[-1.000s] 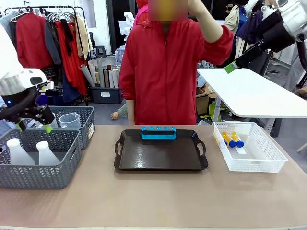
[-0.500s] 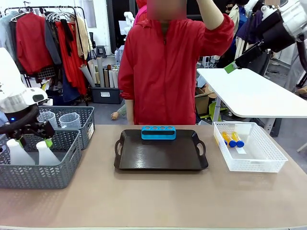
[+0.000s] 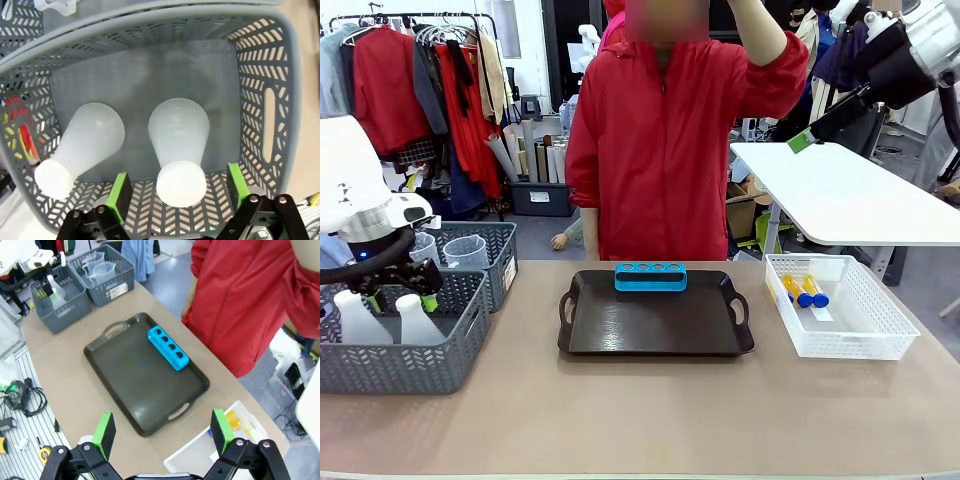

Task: Prepare the laboratory tools.
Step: Pick up one Small flask and place it on the Handle tray.

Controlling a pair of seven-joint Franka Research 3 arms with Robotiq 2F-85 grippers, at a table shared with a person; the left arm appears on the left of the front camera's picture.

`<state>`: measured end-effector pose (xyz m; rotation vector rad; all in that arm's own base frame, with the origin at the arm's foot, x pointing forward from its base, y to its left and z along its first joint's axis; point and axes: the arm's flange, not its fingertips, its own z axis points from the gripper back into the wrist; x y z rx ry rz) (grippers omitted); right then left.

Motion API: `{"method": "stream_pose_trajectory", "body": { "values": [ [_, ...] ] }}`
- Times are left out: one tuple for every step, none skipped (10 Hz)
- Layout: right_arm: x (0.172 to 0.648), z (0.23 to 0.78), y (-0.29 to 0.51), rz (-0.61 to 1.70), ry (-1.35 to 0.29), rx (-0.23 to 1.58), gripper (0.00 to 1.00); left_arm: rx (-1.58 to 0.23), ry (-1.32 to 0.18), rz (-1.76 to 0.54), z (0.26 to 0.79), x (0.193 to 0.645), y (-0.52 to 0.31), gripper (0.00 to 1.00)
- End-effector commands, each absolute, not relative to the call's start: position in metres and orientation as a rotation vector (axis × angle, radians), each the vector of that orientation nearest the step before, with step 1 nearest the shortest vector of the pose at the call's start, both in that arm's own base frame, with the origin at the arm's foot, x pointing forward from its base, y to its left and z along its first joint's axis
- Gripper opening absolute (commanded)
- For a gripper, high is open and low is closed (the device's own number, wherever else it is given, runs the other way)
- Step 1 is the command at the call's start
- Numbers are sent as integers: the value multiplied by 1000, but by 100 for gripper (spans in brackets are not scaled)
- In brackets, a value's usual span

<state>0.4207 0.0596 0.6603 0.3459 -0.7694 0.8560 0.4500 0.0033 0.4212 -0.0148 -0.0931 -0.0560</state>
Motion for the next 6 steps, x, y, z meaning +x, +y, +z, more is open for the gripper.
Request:
{"method": "stream_pose_trajectory", "body": {
  "values": [
    [421, 660, 59, 862, -775, 361, 100, 7, -83, -74, 424, 452, 3, 61],
    [421, 660, 59, 862, -775, 361, 100, 13, -87, -78, 424, 453, 2, 42],
    [421, 660, 59, 862, -775, 361, 100, 14, -86, -84, 425, 453, 2, 23],
    [421, 660, 59, 862, -775, 361, 100, 16, -85, -84, 425, 452, 0, 4],
    [421, 660, 59, 862, -775, 361, 100, 14, -83, -87, 425, 452, 0, 0],
    [421, 660, 59, 862, -775, 361, 100, 14, -83, -84, 426, 451, 0, 0]
  ]
}}
